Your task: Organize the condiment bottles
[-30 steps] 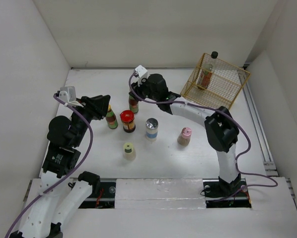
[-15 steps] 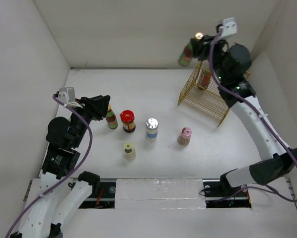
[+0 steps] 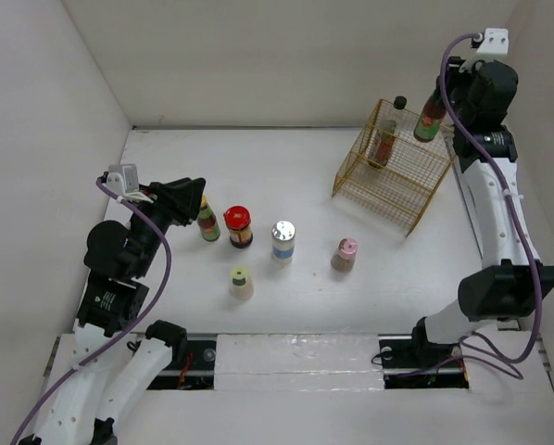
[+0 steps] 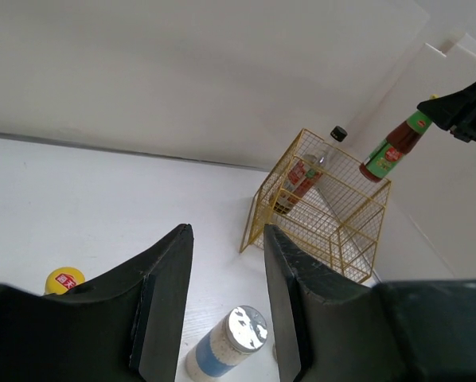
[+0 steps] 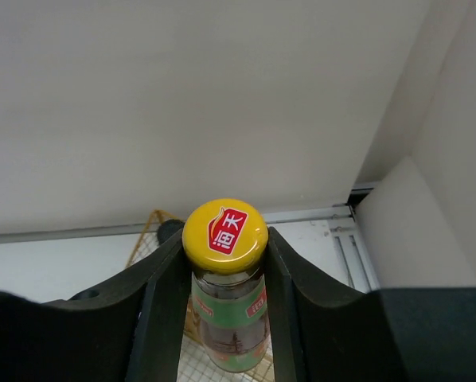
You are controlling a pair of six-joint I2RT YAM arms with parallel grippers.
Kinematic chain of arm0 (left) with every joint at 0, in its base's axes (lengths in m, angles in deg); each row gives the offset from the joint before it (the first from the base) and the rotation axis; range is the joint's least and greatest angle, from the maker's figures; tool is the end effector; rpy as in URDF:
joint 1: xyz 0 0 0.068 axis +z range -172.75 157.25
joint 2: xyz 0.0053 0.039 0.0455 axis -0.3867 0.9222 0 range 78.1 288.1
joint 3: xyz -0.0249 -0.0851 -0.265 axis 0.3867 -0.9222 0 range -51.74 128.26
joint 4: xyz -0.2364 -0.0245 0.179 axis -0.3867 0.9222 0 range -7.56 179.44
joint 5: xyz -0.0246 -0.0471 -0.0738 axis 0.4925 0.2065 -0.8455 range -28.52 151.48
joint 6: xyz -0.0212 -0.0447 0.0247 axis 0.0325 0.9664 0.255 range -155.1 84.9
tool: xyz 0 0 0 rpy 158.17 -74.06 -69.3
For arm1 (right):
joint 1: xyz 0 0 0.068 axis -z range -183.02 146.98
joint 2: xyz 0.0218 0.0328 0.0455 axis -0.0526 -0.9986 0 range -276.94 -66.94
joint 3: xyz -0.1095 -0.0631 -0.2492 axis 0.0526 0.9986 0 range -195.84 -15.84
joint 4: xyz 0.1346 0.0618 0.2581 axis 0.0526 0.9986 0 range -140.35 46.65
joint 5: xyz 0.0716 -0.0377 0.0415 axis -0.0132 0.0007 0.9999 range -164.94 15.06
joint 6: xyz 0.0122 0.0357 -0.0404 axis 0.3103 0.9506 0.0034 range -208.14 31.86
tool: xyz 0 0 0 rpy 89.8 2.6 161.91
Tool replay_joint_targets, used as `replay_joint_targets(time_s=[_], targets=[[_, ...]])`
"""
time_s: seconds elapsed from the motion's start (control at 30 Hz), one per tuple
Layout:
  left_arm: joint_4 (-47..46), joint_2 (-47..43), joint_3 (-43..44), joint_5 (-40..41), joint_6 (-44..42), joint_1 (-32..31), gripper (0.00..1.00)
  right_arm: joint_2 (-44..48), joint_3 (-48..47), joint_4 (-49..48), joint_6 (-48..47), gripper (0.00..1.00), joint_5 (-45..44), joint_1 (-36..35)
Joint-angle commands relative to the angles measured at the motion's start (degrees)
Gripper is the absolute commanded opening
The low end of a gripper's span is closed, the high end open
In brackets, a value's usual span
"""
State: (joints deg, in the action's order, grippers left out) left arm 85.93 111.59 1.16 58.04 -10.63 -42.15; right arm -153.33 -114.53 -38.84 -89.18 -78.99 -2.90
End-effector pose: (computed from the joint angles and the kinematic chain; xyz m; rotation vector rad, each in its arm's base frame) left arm 0.1393 -0.0515 0.4442 -0.0057 1.3252 -0.6924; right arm 0.3784 -0.0034 0.5043 0.0431 1.5567 -0.0710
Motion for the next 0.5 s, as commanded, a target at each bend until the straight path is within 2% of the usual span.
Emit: replay_joint_targets(time_s=[0.0,0.23,0.27,0.47], targets=[[-3.05,-0.54,0.18,-1.22,-0.30,0.15,0.37,-0.26,-6.16,-7.20,1.04,0.05,1.85,2.51],[-3.05,-0.54,0.18,-1.22,-0.30,0.15,0.37,-4.92,-6.69,-11.24,2.88,0.05,1.86,4.19],[-3.05,-0.54,0.18,-1.22,-0.30,0.15,0.37,-4.93,-6.69,-12.55,3.41,0.02,0.81,4.19],[-3.05,-0.54,0.18,-1.22,-0.30,0.15,0.37,-3.26,5.08,-22.92,5.43,0.02,-3.23,3.66]])
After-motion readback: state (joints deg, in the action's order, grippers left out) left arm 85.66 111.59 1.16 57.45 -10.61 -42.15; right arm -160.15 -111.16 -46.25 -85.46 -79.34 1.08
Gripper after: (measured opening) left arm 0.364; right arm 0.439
